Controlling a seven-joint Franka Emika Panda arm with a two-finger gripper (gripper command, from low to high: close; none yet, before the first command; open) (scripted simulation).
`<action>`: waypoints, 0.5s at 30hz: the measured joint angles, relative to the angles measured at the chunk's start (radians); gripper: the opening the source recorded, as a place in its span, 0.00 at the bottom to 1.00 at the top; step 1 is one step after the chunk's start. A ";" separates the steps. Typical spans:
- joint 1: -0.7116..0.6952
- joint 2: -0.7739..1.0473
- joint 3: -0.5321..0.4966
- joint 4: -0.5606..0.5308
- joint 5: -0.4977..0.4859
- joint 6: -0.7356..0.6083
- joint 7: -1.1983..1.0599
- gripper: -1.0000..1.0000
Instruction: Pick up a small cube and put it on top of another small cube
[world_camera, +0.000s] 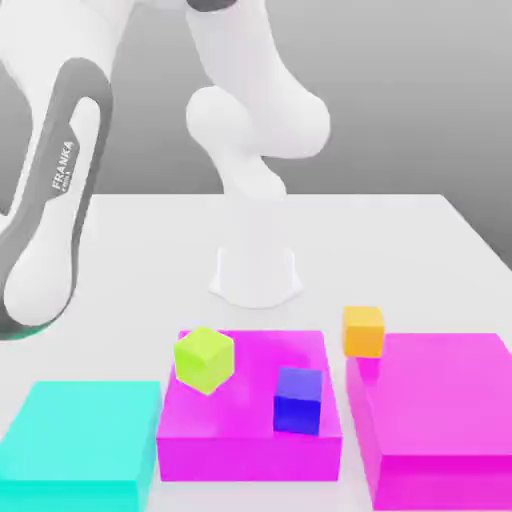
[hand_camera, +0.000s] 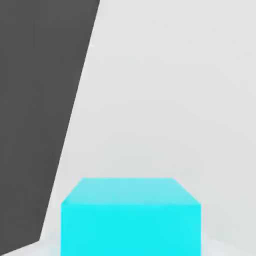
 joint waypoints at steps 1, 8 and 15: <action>0.016 -0.035 0.018 -0.027 -0.013 -0.007 -0.028 0.00; 0.122 -0.289 0.160 -0.231 -0.060 -0.053 -0.255 0.00; 0.297 -0.544 0.256 -0.436 -0.031 -0.100 -0.532 0.00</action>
